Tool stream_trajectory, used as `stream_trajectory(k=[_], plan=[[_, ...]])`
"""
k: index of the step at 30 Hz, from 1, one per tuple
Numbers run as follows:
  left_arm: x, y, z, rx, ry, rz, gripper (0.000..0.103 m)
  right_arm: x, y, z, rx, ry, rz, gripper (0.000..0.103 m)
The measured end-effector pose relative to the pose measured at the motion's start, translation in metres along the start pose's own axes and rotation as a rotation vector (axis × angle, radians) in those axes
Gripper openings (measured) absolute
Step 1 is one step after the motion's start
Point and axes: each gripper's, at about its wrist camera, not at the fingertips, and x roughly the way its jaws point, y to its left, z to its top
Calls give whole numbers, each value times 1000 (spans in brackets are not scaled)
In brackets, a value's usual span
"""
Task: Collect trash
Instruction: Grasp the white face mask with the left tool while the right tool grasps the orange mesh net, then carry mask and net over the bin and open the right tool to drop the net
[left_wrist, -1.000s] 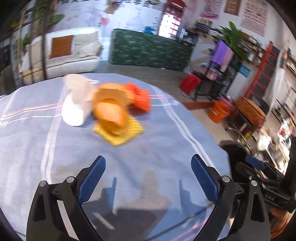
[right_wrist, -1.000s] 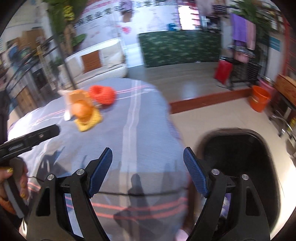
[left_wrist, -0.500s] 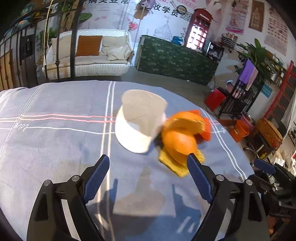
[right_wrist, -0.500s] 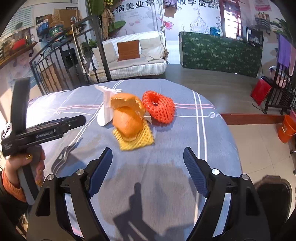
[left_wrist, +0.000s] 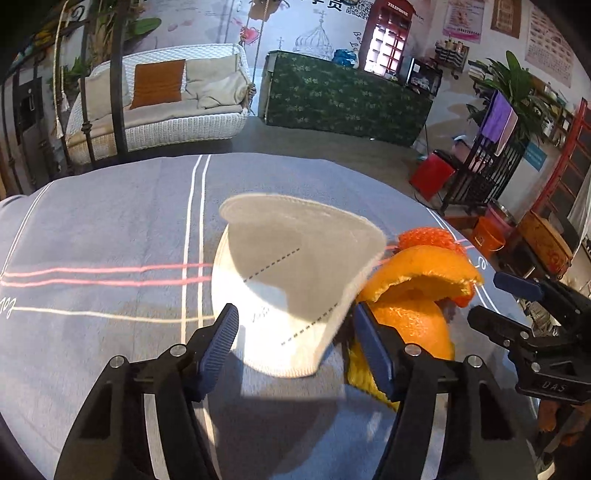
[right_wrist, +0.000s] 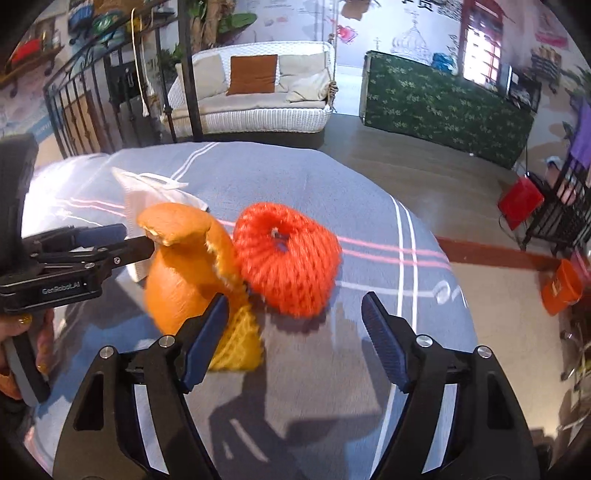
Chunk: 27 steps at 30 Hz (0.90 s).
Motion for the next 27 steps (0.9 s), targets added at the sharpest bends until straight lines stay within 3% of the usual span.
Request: stream_trajectory(k=[4,6,8,10,12,27], plan=[[8,2,1,-11,23,-34,52,18,2,11,-26,19,2,60],[12,2,1,-17,33,-63,40,22,4,12,-40,21,8,36],[14,1,1,-15,38,-77,29,25,6,11,-44,31,4,22],[15,-4,0,-1,40,-77,16,26,6,9,-43,33,6,18],[12,-8,-2,19,30,-75,11,23,4,8,-36,24,1,14],[-50,-11,-11,-7,-100,-26,4,-28,-3,-12,45,-40,-4,12]])
